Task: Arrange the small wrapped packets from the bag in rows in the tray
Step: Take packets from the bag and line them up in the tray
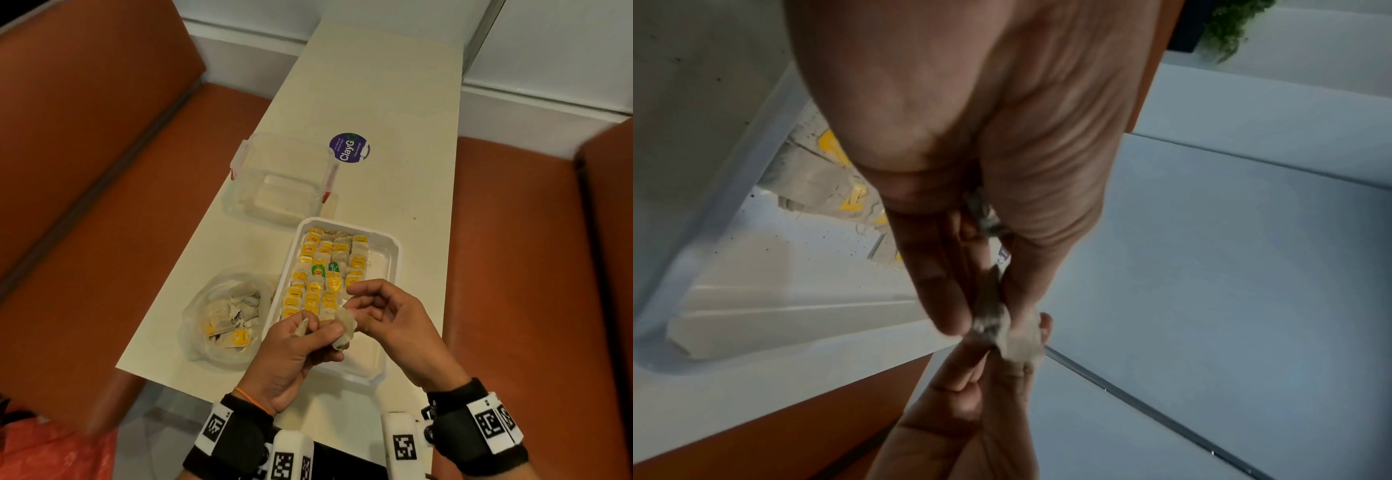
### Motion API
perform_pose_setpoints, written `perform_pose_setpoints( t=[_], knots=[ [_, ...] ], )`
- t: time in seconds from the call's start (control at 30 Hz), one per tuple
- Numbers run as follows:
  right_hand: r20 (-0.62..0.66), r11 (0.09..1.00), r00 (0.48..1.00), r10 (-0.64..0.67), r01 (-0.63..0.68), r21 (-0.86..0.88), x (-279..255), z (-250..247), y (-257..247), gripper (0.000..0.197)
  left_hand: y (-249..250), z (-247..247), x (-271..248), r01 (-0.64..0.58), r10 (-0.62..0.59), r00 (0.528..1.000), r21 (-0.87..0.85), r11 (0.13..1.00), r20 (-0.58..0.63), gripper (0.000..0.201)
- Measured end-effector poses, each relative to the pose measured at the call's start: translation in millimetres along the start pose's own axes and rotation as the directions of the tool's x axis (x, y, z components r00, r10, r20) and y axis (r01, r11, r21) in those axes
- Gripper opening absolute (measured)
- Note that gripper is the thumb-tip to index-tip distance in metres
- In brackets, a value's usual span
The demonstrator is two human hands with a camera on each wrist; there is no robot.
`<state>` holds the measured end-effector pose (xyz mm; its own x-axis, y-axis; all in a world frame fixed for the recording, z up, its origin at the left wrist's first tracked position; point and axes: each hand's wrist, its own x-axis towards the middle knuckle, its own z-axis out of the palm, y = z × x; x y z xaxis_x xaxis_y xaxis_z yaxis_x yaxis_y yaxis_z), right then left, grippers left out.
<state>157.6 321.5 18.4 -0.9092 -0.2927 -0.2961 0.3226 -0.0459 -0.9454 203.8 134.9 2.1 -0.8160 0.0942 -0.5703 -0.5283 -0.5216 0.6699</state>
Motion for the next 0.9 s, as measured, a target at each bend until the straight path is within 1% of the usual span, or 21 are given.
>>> perform_pose_setpoints(
  t=[0.1,0.17,0.27,0.33,0.37,0.43,0.5,0.57,0.67,0.73,0.8,0.9],
  knots=[
    [-0.017,0.999,1.0,0.002,-0.003,-0.048,-1,-4,-1,0.031,-1,0,3,-0.033,0.033,0.997,0.002,0.999,-0.074,0.037],
    [0.012,0.999,0.999,0.034,-0.034,-0.011,-1,-7,-2,0.034,-2,0,6,-0.062,0.062,0.993,0.008,0.998,-0.097,0.037],
    [0.08,0.994,0.993,0.09,-0.095,0.06,-1,-11,-1,0.052,-4,2,10,-0.106,0.111,0.983,0.045,0.993,-0.145,0.036],
    [0.041,0.993,0.993,0.11,-0.111,0.045,1,-8,4,0.059,-6,3,13,-0.13,0.142,0.975,0.077,0.988,-0.173,0.035],
    [-0.009,0.993,0.993,0.118,-0.117,0.029,2,-6,8,0.056,-8,3,14,-0.138,0.153,0.973,0.096,0.986,-0.175,0.034],
    [-0.106,0.99,0.985,0.137,-0.134,0.03,8,0,18,0.042,-10,4,15,-0.137,0.156,0.974,0.124,0.983,-0.164,0.033],
    [-0.147,0.987,0.976,0.16,-0.153,0.055,14,1,29,0.026,-11,5,16,-0.125,0.149,0.974,0.146,0.981,-0.169,0.032],
    [-0.176,0.983,0.968,0.181,-0.175,0.045,22,-2,36,0.017,-12,4,18,-0.112,0.139,0.973,0.153,0.982,-0.183,0.033],
    [-0.253,0.979,0.951,0.176,-0.195,-0.052,36,-13,44,0.01,-14,-3,21,-0.097,0.134,0.965,0.166,0.981,-0.228,0.034],
    [-0.301,0.958,0.94,0.162,-0.223,-0.18,49,-20,52,0.005,-14,-11,23,-0.07,0.113,0.956,0.162,0.984,-0.272,0.034],
    [-0.344,0.906,0.93,0.127,-0.25,-0.343,64,-26,60,0.004,-12,-19,23,-0.041,0.084,0.951,0.149,0.988,-0.297,0.034],
    [-0.364,0.8,0.929,0.061,-0.264,-0.539,82,-29,70,0.004,-10,-30,20,0.01,0.068,0.946,0.236,0.972,-0.318,0.033]
  ],
)
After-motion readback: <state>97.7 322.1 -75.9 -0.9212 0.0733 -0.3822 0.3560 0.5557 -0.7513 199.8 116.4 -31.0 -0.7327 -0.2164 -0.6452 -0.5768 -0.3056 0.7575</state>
